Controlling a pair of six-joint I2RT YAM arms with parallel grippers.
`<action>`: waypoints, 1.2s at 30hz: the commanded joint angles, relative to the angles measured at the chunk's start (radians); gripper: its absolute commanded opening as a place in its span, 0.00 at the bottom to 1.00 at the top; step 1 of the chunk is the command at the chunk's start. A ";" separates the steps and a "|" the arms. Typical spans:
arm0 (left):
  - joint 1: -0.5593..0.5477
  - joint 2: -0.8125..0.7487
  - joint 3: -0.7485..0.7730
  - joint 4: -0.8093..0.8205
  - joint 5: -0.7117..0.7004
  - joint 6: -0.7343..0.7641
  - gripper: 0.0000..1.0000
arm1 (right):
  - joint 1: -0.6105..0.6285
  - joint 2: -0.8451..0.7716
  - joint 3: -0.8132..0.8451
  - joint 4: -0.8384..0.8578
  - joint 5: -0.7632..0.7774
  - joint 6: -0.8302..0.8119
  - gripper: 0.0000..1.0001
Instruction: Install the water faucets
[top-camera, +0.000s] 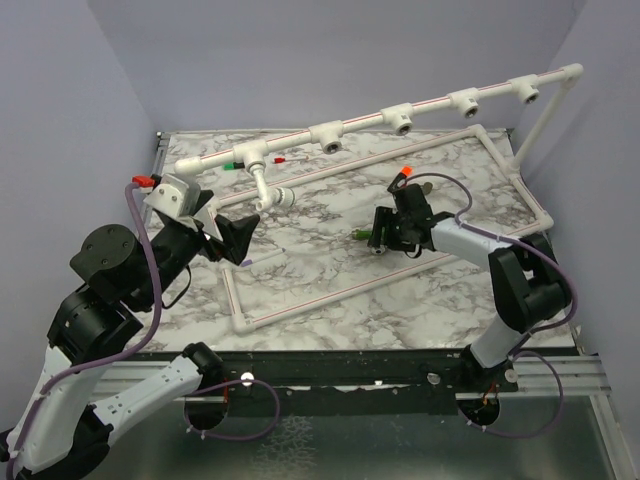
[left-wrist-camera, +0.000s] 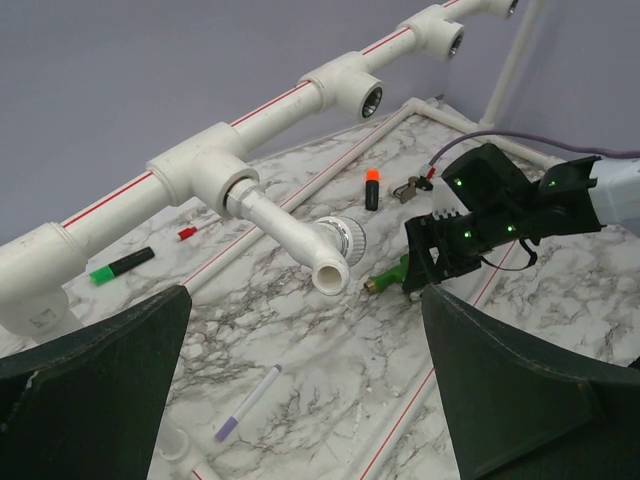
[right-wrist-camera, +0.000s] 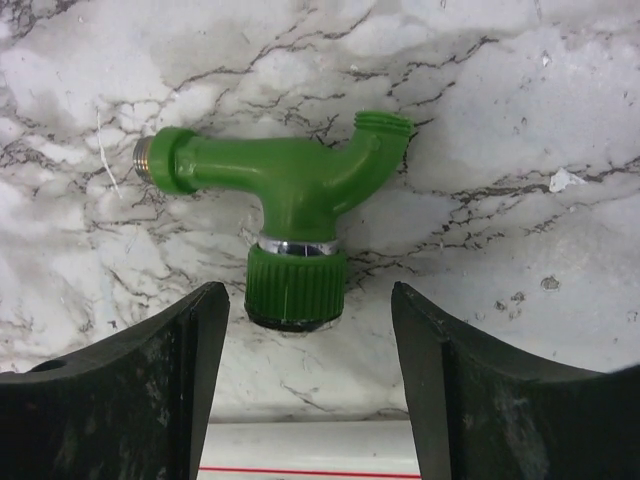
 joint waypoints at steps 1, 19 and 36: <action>-0.003 -0.009 0.014 0.015 0.046 0.001 0.99 | 0.012 0.045 0.056 0.006 0.082 0.024 0.69; -0.003 -0.021 0.001 -0.009 0.032 -0.029 0.99 | 0.051 0.104 0.083 -0.017 0.100 0.026 0.61; -0.003 -0.063 -0.022 -0.070 0.039 -0.122 0.99 | 0.070 0.026 0.062 -0.058 0.063 0.015 0.00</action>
